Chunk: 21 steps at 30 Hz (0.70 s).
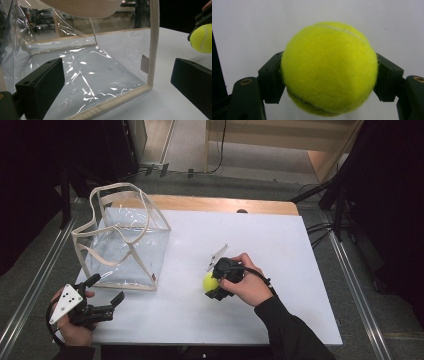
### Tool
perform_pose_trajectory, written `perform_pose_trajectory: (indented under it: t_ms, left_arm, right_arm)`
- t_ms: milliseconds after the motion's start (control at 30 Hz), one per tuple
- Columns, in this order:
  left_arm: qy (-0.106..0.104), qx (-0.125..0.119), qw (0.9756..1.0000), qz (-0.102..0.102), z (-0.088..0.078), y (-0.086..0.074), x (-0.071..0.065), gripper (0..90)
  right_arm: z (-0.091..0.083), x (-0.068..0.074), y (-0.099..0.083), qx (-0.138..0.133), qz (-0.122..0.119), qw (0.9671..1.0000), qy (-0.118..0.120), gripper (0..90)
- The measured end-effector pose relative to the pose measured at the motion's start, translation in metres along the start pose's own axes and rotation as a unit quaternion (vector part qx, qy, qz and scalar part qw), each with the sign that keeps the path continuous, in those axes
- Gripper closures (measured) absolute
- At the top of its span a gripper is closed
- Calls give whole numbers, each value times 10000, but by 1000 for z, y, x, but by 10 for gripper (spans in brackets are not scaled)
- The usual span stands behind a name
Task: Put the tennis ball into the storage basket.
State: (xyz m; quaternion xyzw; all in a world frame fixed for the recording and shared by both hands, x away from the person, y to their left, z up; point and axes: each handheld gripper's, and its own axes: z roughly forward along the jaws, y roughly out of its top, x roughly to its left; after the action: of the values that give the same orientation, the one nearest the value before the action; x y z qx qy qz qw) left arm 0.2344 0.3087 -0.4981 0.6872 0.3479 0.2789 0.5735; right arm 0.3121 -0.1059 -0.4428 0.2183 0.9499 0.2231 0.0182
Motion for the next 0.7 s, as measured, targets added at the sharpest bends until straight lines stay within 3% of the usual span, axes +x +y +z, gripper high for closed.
perform_pose_trajectory:
  t_ms: [333,567,700]
  left_arm:
    - [5,5,10000,6,0,0,0,0]
    - [8,6,10000,-19,0,0,0,0]
    - [6,8,10000,-21,0,0,1,0]
  right_arm:
    - [1,-4,14,22,-43,10000,-9,232]
    - [4,-5,24,-29,173,9998,46,232]
    - [6,-4,31,-18,115,9999,94,232]
